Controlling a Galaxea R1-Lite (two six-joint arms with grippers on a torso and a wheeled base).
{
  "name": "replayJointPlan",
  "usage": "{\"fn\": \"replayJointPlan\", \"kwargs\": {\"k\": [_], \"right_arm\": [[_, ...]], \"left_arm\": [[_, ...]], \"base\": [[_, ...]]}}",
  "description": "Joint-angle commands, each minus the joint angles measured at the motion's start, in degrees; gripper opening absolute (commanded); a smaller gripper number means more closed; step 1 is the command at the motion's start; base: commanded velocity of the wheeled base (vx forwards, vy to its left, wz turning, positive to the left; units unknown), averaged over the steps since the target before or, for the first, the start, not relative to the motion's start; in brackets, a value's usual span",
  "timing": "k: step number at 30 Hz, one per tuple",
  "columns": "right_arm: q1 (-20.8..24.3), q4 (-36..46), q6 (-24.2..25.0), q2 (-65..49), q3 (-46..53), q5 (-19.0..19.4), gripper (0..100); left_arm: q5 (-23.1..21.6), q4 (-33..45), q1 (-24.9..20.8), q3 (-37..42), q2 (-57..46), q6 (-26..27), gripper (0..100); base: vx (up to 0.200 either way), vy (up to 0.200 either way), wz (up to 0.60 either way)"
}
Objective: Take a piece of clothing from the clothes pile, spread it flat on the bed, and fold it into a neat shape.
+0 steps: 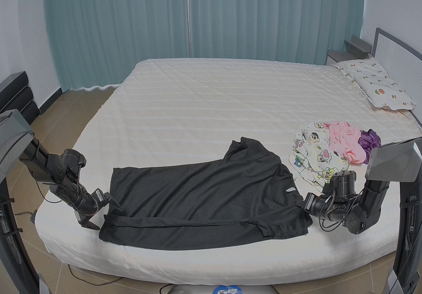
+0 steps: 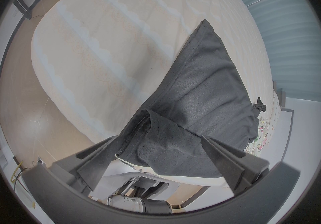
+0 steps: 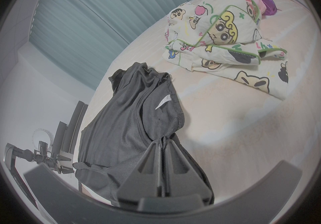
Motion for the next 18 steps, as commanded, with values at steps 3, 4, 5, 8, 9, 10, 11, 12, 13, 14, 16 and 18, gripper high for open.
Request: {"fn": "replayJointPlan", "kwargs": {"k": [3, 4, 5, 8, 9, 10, 11, 12, 13, 14, 16, 18], "right_arm": [[-0.02, -0.03, -0.08, -0.03, 0.47, -0.06, 0], [0.07, -0.03, -0.08, -0.12, 0.38, 0.03, 100], [0.07, -0.12, 0.0, -0.3, 0.47, 0.03, 100], [-0.02, -0.83, 0.27, -0.91, 0.56, 0.12, 100], [-0.11, -1.18, 0.36, -1.17, 0.73, 0.03, 100], [-0.11, -1.18, 0.36, -1.17, 0.82, 0.03, 100], [-0.46, -1.97, 0.44, -1.44, 1.35, 0.03, 100], [-0.64, -2.41, 0.44, -1.61, 1.61, -0.06, 100], [-0.9, -2.85, 0.53, -1.88, 1.96, -0.06, 100], [-0.99, -3.2, 0.53, -1.97, 2.32, -0.06, 100], [-1.16, -3.55, 0.71, -2.14, 2.49, -0.06, 100], [-1.34, -3.99, 2.9, -2.49, 1.96, -0.14, 100]], "left_arm": [[-0.01, -0.01, 0.03, 0.01, 0.03, -0.02, 100], [-0.01, -0.01, 0.03, 0.01, 0.03, -0.02, 100], [-0.01, -0.01, 0.03, 0.01, 0.03, -0.02, 100], [-0.01, -0.01, 0.03, 0.01, 0.03, -0.02, 100], [-0.1, -0.01, 0.03, 0.01, 0.03, -0.02, 100], [-0.1, -0.01, 0.03, 0.01, 0.03, -0.02, 100], [-0.01, -0.01, 0.03, 0.01, 0.03, -0.02, 100], [-0.01, -0.01, 0.11, 0.01, 0.03, -0.02, 100], [-0.01, -0.01, 0.03, 0.01, 0.03, -0.02, 100], [-0.01, -0.01, 0.03, 0.01, 0.03, -0.02, 100], [-0.01, -0.01, 0.03, 0.01, 0.03, -0.02, 100], [-0.1, -0.01, 0.03, 0.01, 0.03, -0.02, 100]], "base": [[0.0, 0.0, 0.0], [0.0, 0.0, 0.0], [0.0, 0.0, 0.0], [0.0, 0.0, 0.0], [0.0, 0.0, 0.0], [0.0, 0.0, 0.0], [0.0, 0.0, 0.0], [0.0, 0.0, 0.0], [0.0, 0.0, 0.0], [0.0, 0.0, 0.0], [0.0, 0.0, 0.0], [0.0, 0.0, 0.0]]}}
